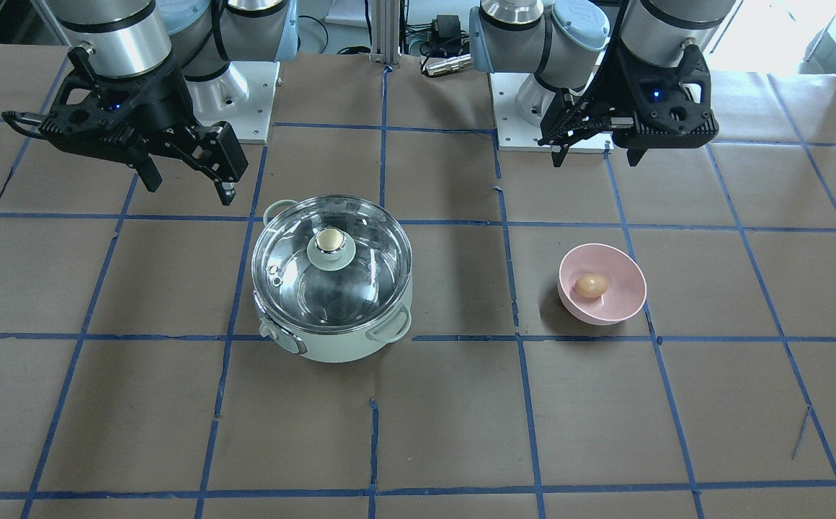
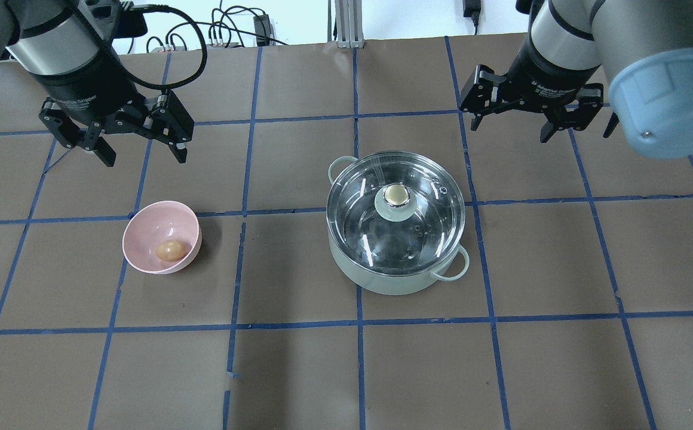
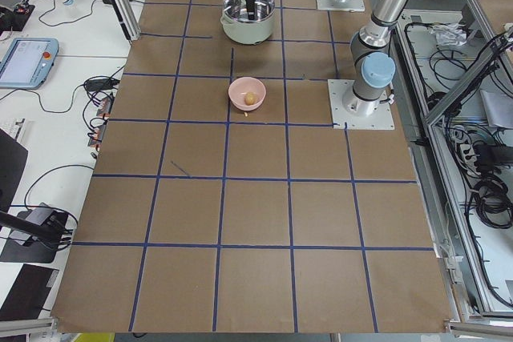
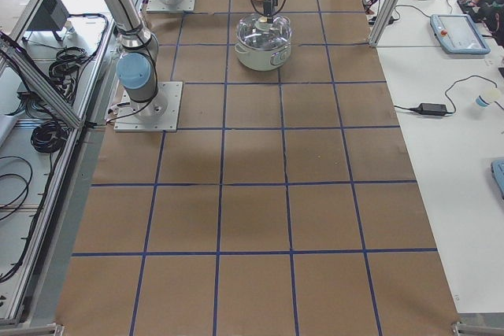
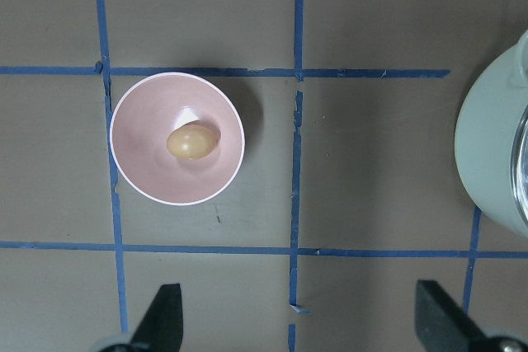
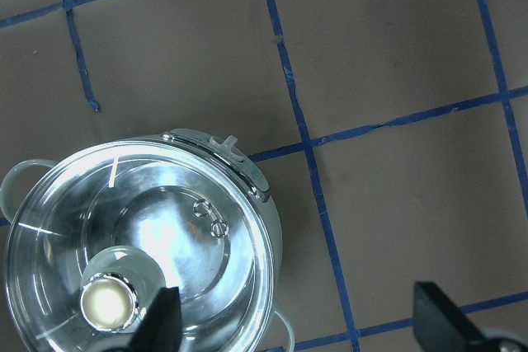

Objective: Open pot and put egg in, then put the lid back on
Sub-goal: 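Move the left gripper toward the pink bowl while the right approaches the lid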

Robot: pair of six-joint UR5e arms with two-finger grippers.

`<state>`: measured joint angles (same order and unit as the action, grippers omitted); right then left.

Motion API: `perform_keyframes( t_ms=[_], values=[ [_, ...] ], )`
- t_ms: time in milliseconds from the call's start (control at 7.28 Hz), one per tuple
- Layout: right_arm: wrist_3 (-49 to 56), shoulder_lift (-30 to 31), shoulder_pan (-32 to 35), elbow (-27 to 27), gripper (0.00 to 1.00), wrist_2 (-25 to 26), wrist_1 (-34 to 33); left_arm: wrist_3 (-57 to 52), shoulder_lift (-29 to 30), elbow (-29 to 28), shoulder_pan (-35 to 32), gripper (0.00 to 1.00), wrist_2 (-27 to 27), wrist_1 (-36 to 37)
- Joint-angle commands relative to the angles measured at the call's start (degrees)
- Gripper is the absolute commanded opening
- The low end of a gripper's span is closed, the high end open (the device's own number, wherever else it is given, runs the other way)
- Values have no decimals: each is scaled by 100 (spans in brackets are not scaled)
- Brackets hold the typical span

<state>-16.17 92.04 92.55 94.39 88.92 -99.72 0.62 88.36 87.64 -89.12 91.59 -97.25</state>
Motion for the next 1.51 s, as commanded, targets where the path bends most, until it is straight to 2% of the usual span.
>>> perform_keyframes(
  t_ms=[0,550,687,824,1099,1374],
  values=[
    [0,7,0,0,100,-6,5,-44,-3,34,0,100,0,39],
    [9,7,0,0,100,-15,-3,-88,-21,139,105,100,35,4],
    [9,-2,0,9,100,-15,-3,-36,49,226,358,100,61,91],
    [0,-2,0,9,100,-15,-3,-26,145,358,656,100,61,553],
    [-18,-2,0,114,100,-85,-12,375,321,665,738,96,131,838],
    [17,-2,-9,114,100,-15,-283,918,610,929,747,97,167,1557]
  ],
)
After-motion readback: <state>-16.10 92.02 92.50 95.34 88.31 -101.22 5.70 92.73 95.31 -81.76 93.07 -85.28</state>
